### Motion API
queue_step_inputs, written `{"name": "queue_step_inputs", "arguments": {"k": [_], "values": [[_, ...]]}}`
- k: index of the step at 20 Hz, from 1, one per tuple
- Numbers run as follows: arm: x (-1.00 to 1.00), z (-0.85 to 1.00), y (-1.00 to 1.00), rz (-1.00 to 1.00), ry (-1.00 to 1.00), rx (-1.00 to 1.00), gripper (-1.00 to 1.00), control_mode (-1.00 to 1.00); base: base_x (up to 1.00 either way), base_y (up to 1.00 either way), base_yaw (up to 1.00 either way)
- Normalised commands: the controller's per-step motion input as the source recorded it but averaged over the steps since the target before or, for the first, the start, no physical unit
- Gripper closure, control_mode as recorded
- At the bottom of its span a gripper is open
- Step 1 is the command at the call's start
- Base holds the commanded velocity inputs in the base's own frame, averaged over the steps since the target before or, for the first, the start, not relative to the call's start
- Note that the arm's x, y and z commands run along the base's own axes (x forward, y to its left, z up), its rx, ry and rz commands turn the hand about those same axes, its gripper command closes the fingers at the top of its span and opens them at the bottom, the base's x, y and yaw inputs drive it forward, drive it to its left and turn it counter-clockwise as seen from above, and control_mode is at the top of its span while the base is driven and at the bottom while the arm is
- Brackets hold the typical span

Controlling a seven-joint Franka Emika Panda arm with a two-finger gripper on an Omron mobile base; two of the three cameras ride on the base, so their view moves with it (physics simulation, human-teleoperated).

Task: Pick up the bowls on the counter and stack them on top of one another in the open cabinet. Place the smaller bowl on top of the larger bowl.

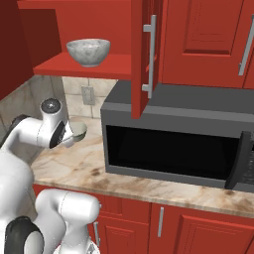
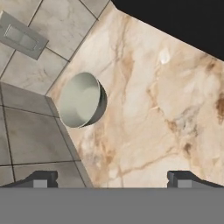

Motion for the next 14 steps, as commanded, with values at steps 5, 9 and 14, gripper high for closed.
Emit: {"name": "queue_step_inputs", "arguments": {"k": [5, 9, 14], "values": [[0.31, -0.22, 0.00, 0.02, 0.00, -0.01, -1.00, -1.00, 0.00, 0.00, 0.00], [0.30, -0.21, 0.02, 0.02, 0.00, -0.01, -1.00, -1.00, 0.00, 0.00, 0.00], [0.33, -0.22, 0.05, 0.01, 0.00, -0.01, -1.00, -1.00, 0.00, 0.00, 0.00]]}}
